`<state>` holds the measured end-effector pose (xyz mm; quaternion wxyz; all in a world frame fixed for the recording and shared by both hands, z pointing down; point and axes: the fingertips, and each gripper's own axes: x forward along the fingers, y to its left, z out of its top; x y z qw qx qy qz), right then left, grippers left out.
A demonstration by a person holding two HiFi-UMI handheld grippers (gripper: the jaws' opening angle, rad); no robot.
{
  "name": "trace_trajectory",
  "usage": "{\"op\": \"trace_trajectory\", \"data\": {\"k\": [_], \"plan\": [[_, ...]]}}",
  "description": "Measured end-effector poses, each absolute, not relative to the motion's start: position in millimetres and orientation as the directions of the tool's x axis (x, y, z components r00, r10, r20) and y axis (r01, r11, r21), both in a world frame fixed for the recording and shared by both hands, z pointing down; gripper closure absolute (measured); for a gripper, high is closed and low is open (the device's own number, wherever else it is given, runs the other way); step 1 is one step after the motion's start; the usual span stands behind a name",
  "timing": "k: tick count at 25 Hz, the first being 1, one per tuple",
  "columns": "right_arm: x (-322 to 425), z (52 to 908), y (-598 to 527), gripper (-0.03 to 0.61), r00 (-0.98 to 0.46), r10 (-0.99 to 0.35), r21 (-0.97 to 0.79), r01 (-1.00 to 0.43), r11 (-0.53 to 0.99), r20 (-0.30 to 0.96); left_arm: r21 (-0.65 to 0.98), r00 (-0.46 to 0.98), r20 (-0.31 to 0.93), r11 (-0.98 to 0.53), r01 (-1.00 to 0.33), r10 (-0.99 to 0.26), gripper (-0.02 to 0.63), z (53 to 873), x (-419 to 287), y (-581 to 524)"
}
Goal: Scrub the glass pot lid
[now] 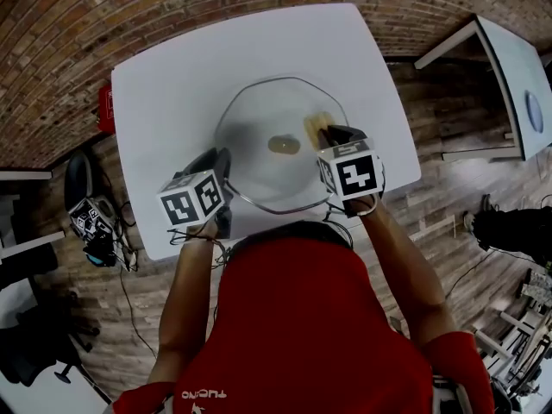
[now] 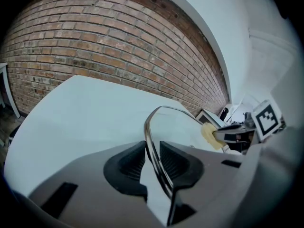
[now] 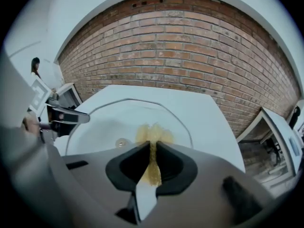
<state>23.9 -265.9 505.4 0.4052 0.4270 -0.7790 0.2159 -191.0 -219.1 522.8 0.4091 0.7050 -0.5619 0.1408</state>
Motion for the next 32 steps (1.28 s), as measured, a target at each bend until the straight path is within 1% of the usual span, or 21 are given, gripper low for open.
{"op": "trace_trajectory", "data": {"k": [4,7,11,17,23,26,32], "plan": [[-29,492,-218,0.526,-0.454,-0.394,-0.128,-0.769,0.626,0.799,0.423,0.327,0.658,-0.026,-0.906,-0.678,0.511,523,-192,-218],[-66,494,-187,0.526,-0.521,-0.314,-0.191,-0.704,0.684,0.794,0.423,0.327,0.658,-0.026,-0.906,-0.678,0.511,524,-192,-219],[-94,503,-162,0.526,-0.551,-0.234,-0.226,-0.640,0.734,0.801,0.422,0.328,0.661,-0.027,-0.906,-0.675,0.511,522,-191,-219],[-93,516,-149,0.526,-0.533,-0.168,-0.248,-0.621,0.743,0.830,0.424,0.331,0.663,-0.028,-0.905,-0.672,0.511,524,-191,-219],[-73,518,-152,0.526,-0.501,-0.186,-0.215,-0.639,0.739,0.845,0.429,0.333,0.660,-0.026,-0.903,-0.674,0.511,524,-190,-219],[-47,520,-160,0.526,-0.460,-0.226,-0.171,-0.672,0.720,0.859,0.431,0.333,0.659,-0.025,-0.902,-0.675,0.511,523,-189,-219],[3,519,-179,0.526,-0.393,-0.309,-0.118,-0.762,0.637,0.866,0.437,0.335,0.655,-0.023,-0.899,-0.677,0.511,524,-191,-216]]}}
